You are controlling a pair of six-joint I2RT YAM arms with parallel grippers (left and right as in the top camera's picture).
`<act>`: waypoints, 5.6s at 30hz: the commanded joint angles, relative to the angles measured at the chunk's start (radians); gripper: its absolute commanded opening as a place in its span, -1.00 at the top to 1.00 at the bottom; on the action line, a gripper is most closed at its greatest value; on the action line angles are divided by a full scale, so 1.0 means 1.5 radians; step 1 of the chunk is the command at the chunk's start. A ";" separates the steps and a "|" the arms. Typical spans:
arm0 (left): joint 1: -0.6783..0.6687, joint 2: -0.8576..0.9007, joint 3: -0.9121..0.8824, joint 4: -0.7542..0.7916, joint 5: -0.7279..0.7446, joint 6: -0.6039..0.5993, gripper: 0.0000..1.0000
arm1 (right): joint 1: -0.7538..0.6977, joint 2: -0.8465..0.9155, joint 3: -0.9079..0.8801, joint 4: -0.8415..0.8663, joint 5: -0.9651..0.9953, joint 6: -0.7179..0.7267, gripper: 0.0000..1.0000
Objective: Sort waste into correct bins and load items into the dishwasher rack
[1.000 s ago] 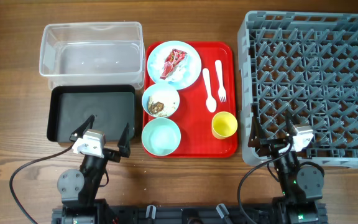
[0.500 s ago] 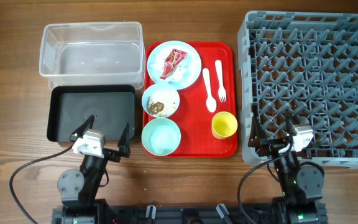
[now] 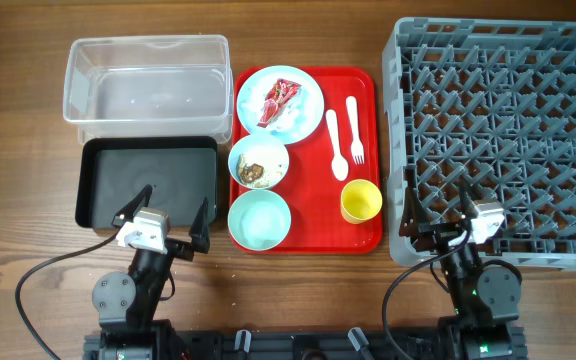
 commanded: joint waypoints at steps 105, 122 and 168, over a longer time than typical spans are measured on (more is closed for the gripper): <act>-0.296 1.571 1.342 -0.591 -0.139 0.060 -1.00 | 0.003 0.678 0.727 -0.570 -0.289 -0.063 -0.99; -0.303 1.628 1.342 -0.588 -0.142 0.060 -0.28 | 0.003 0.692 0.727 -0.570 -0.286 -0.062 -1.00; -0.039 1.428 1.375 -0.734 -0.174 -0.095 -1.00 | 0.003 0.693 0.727 -0.550 -0.286 -0.060 -0.99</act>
